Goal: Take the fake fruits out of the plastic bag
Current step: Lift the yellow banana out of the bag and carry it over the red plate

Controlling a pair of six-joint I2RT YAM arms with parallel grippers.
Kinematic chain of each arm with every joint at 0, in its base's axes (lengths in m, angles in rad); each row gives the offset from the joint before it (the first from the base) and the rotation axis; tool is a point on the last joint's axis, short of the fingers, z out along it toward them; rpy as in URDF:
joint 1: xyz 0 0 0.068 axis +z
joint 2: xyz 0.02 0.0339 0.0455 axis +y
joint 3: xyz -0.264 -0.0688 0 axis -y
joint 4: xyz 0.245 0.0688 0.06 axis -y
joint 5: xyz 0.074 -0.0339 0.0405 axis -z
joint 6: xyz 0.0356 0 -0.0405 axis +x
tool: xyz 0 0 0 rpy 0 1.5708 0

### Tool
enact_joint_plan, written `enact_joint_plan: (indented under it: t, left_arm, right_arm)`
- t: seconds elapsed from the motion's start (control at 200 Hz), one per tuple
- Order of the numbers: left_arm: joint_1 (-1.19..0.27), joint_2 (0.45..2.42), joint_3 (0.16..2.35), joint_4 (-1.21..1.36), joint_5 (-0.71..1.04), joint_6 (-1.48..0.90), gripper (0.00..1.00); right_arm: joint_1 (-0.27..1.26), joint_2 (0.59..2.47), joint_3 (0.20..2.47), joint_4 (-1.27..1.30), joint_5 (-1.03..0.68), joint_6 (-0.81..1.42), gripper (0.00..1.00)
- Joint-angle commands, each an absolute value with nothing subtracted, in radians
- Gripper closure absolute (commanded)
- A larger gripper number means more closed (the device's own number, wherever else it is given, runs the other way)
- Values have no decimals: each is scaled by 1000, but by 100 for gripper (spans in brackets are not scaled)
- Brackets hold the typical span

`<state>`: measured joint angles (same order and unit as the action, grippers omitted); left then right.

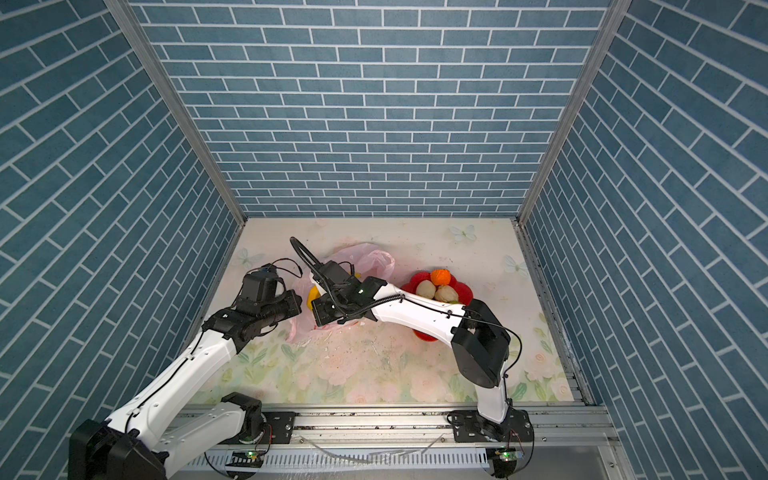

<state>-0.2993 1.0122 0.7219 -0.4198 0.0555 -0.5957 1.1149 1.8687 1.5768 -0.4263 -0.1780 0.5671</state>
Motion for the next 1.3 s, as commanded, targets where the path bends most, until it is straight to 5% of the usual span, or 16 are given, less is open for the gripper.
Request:
enact_joint_plan:
  t: [0.0, 0.775, 1.295]
  left_arm:
    - [-287, 1008, 706, -409, 41, -608, 83]
    - [-278, 1024, 671, -361, 119, -629, 83]
    - [-278, 1048, 777, -463, 135, -559, 82]
  right_arm:
    - [1121, 1794, 1618, -510, -161, 528, 100]
    - [1087, 1596, 1791, -889, 197, 406, 100]
    - [1006, 1269, 1237, -757, 464, 690, 100]
